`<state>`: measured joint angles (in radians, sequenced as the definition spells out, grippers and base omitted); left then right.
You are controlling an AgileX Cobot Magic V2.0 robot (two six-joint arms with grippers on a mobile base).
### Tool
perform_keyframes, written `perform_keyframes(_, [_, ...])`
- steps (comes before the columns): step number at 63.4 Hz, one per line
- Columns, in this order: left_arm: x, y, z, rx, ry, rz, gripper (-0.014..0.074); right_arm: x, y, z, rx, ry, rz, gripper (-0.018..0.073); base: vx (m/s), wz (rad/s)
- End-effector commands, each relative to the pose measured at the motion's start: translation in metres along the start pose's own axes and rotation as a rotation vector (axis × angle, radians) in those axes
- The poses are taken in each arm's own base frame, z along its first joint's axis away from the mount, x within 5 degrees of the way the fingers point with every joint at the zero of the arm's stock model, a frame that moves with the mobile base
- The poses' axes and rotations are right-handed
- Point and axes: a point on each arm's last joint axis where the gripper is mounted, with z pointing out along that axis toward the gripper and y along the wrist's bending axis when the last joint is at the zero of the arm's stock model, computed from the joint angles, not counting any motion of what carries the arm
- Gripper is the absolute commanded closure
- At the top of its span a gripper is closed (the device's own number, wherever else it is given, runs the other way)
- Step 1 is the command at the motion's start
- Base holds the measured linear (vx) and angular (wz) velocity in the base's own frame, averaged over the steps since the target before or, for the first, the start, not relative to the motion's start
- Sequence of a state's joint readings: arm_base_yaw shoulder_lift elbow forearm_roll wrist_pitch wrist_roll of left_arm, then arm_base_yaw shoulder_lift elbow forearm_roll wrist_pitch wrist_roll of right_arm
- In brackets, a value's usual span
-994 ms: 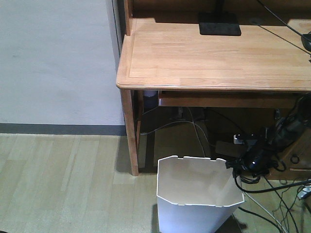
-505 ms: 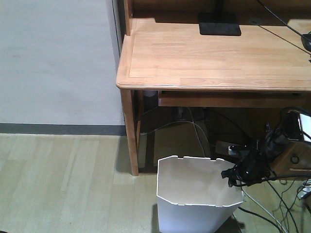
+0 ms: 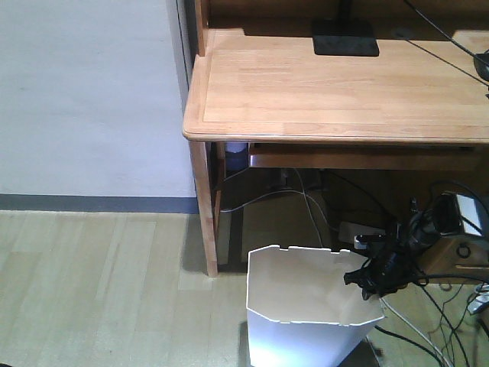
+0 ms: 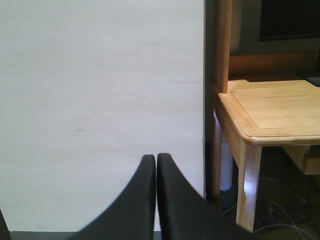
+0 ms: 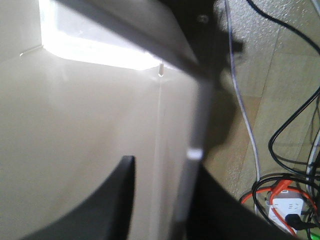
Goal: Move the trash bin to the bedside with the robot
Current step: 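Lower the right gripper onto the rim of the white trash bin, then close the right gripper on the bin rim and lift it slightly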
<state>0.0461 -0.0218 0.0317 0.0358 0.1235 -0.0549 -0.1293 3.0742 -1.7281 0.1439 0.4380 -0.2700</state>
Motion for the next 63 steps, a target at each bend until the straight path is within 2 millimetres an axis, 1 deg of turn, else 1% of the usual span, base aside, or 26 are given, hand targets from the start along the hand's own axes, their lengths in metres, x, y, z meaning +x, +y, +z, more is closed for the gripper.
perform_keyframes(1, [-0.015,-0.001,-0.002,0.005,-0.102,-0.006,0.0603,-0.021,-0.003,-0.023,-0.008,-0.020,-0.003,0.0533,0.00,0.00])
perform_keyframes(3, [-0.015,-0.001,-0.002,0.005,-0.102,-0.006,0.0603,-0.023,-0.003,-0.022,-0.012,-0.019,-0.002,0.0577,0.00,0.00])
perform_keyframes(11, [-0.015,-0.001,-0.002,0.005,-0.102,-0.006,0.0603,-0.026,-0.002,-0.017,-0.037,0.008,0.016,0.0571,0.00,0.00])
perform_keyframes(16, [-0.015,-0.001,-0.002,0.005,-0.102,-0.006,0.0603,-0.028,0.000,-0.018,-0.058,0.000,0.011,0.0570,0.00,0.00])
perform_keyframes(25, [-0.015,-0.001,-0.002,0.005,-0.102,-0.006,0.0603,-0.035,0.004,-0.030,-0.107,-0.076,0.042,0.0568,0.00,0.00])
perform_keyframes(27, [-0.015,-0.001,-0.002,0.005,-0.102,-0.006,0.0603,-0.034,0.006,-0.032,-0.117,-0.090,0.047,0.0568,0.00,0.00])
perform_keyframes(33, [-0.015,-0.001,-0.002,0.005,-0.102,-0.006,0.0603,-0.033,0.010,-0.044,-0.139,-0.148,0.047,0.0568,0.00,0.00])
perform_keyframes(42, [-0.015,-0.001,-0.002,0.005,-0.102,-0.006,0.0603,-0.018,0.016,-0.058,-0.200,-0.171,-0.029,0.0568,0.00,0.00])
perform_keyframes(45, [-0.015,-0.001,-0.002,0.005,-0.102,-0.006,0.0603,-0.016,0.018,-0.066,-0.237,-0.183,-0.048,0.0568,0.00,0.00])
perform_keyframes(47, [-0.015,-0.001,-0.002,0.005,-0.102,-0.006,0.0603,-0.011,0.018,-0.070,-0.267,-0.181,-0.055,0.0568,0.00,0.00])
perform_keyframes(51, [-0.015,-0.001,-0.002,0.005,-0.102,-0.006,0.0603,-0.006,0.018,-0.083,-0.326,-0.200,-0.072,0.0566,0.00,0.00])
perform_keyframes(53, [-0.015,-0.001,-0.002,0.005,-0.102,-0.006,0.0603,0.000,0.016,-0.089,-0.359,-0.202,-0.071,0.0566,0.00,0.00])
perform_keyframes(55, [-0.015,-0.001,-0.002,0.005,-0.102,-0.006,0.0603,0.001,0.014,-0.096,-0.378,-0.221,-0.079,0.0566,0.00,0.00])
perform_keyframes(59, [-0.015,-0.001,-0.002,0.005,-0.102,-0.006,0.0603,0.011,0.010,-0.111,-0.424,-0.244,-0.081,0.0565,0.00,0.00])
perform_keyframes(60, [-0.015,-0.001,-0.002,0.005,-0.102,-0.006,0.0603,0.011,0.009,-0.117,-0.430,-0.257,-0.088,0.0565,0.00,0.00])
perform_keyframes(63, [-0.015,-0.001,-0.002,0.005,-0.102,-0.006,0.0603,0.018,0.007,-0.126,-0.455,-0.270,-0.110,0.0564,0.00,0.00])
